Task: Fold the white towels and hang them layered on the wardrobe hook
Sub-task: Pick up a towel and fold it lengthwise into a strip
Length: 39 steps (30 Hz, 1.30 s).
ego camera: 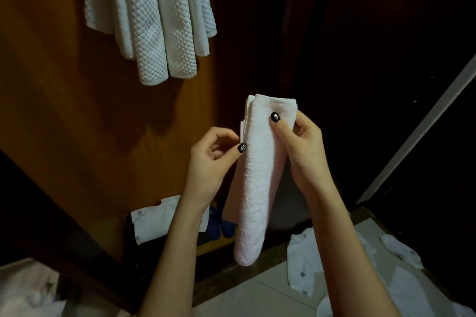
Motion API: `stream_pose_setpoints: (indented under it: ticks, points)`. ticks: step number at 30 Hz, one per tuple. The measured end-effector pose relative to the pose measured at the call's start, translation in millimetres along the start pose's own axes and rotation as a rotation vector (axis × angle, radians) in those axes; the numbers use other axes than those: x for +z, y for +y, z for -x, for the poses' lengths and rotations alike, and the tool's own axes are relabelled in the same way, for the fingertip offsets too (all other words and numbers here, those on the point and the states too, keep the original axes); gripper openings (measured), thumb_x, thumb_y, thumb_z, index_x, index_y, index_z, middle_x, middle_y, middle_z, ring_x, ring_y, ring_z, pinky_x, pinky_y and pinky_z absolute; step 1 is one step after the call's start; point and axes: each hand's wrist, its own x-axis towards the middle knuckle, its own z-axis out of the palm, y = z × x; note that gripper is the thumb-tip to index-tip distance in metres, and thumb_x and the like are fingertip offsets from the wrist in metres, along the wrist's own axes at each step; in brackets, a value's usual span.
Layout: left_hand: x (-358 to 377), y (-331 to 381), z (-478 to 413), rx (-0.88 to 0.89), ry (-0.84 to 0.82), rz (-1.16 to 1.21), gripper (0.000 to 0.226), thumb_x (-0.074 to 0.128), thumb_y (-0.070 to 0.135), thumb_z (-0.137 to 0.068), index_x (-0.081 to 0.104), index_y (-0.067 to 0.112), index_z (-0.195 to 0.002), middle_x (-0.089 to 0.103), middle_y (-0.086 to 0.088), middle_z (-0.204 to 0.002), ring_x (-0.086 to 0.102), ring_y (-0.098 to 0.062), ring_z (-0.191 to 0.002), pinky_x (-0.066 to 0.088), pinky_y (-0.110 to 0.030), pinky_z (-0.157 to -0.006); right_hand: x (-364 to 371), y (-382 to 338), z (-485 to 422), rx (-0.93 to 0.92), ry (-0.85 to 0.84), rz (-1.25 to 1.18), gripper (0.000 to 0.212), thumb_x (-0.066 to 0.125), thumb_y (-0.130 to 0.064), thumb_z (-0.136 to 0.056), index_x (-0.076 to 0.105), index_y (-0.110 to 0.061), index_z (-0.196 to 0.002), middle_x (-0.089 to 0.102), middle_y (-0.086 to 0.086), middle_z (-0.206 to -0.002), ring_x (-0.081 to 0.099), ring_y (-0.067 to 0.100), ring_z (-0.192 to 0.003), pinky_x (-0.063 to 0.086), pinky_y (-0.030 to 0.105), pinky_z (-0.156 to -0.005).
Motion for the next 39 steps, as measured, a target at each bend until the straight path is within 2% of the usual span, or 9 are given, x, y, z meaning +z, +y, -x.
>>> stream_pose_setpoints:
  ticks: [6,11,16,21,24,29,33,37,39]
  points:
    - [2.7,-10.1,7.6,-0.135,-0.014,-0.043,0.019,0.071,0.006,-0.085,0.064,0.022,-0.091,0.07,0.015,-0.086,0.066,-0.001,-0.085,0.052,-0.018,-0.075,-4.6,1.8,-7.2,0.01,0.014,-0.084,0.012,0.059,-0.019,-0.097,0.069,-0.017,-0.104,0.074,-0.005,-0.095,0.071,0.012,-0.089,0.055,0.022,-0.071]
    - [5.8,-8.0,10.8,-0.011,0.02,-0.016,0.024,0.069,0.0,-0.085,0.067,0.023,-0.09,0.071,0.015,-0.087,0.065,0.0,-0.085,0.05,-0.015,-0.075,-4.8,1.2,-10.2,0.036,0.026,-0.153,0.013,0.058,-0.019,-0.097,0.069,-0.013,-0.103,0.073,-0.003,-0.095,0.07,0.015,-0.09,0.057,0.028,-0.076]
    - [6.3,-4.2,8.1,-0.073,-0.115,-0.036,0.018,0.061,0.017,-0.093,0.073,0.03,-0.089,0.073,0.013,-0.085,0.065,0.001,-0.081,0.047,-0.012,-0.07,-5.8,-3.3,-12.0,0.075,-0.012,-0.192,0.016,0.054,-0.019,-0.099,0.068,-0.011,-0.104,0.073,-0.001,-0.096,0.07,0.015,-0.09,0.057,0.029,-0.075]
    - [-0.1,-2.1,7.6,-0.128,-0.153,0.037,0.013,0.068,0.031,-0.084,0.079,0.024,-0.086,0.072,0.006,-0.079,0.066,-0.005,-0.073,0.049,-0.016,-0.065,-10.3,-7.4,-12.5,0.108,-0.072,-0.177,0.019,0.052,-0.02,-0.1,0.067,-0.009,-0.104,0.072,0.002,-0.097,0.07,0.018,-0.091,0.058,0.032,-0.078]
    - [-3.4,3.4,5.6,-0.045,-0.112,0.017,0.009,0.078,0.028,-0.079,0.078,0.034,-0.086,0.075,0.007,-0.086,0.069,-0.008,-0.082,0.052,-0.019,-0.072,-14.1,-11.1,-12.5,0.131,-0.117,-0.214,0.023,0.051,-0.023,-0.1,0.064,-0.006,-0.107,0.071,0.004,-0.098,0.069,0.019,-0.091,0.058,0.033,-0.08]
    - [1.1,10.0,6.5,0.167,-0.039,-0.195,0.039,0.07,0.007,-0.084,0.06,0.042,-0.098,0.066,0.015,-0.09,0.064,-0.004,-0.083,0.052,-0.018,-0.075,-15.6,-15.5,-13.8,0.142,-0.109,-0.3,0.022,0.052,-0.024,-0.099,0.064,-0.011,-0.112,0.07,0.002,-0.101,0.068,0.016,-0.094,0.057,0.031,-0.079]
    - [0.9,10.4,7.3,0.33,-0.126,-0.41,0.027,0.057,-0.005,-0.087,0.071,0.013,-0.101,0.065,0.008,-0.095,0.062,-0.005,-0.088,0.051,-0.019,-0.075,-13.0,-19.2,-13.4,0.132,-0.095,-0.288,0.032,0.056,-0.027,-0.096,0.062,-0.007,-0.121,0.067,0.01,-0.113,0.065,0.024,-0.103,0.055,0.039,-0.087]
    - [5.8,8.5,10.3,0.168,-0.187,-0.396,0.015,0.065,0.031,-0.089,0.066,0.017,-0.096,0.059,0.006,-0.095,0.058,-0.01,-0.087,0.048,-0.019,-0.074,-5.3,-17.0,-11.1,0.097,0.012,-0.219,0.023,0.054,-0.018,-0.1,0.062,-0.006,-0.117,0.068,0.01,-0.108,0.067,0.023,-0.099,0.055,0.039,-0.086]
    - [14.6,5.6,12.0,0.166,-0.097,-0.462,0.018,0.074,0.032,-0.084,0.062,0.017,-0.086,0.055,0.008,-0.088,0.052,-0.005,-0.078,0.042,-0.014,-0.068,0.6,-15.7,-9.4,0.062,0.069,-0.161,0.018,0.056,-0.018,-0.099,0.064,-0.008,-0.111,0.069,0.01,-0.105,0.067,0.023,-0.097,0.056,0.041,-0.085]
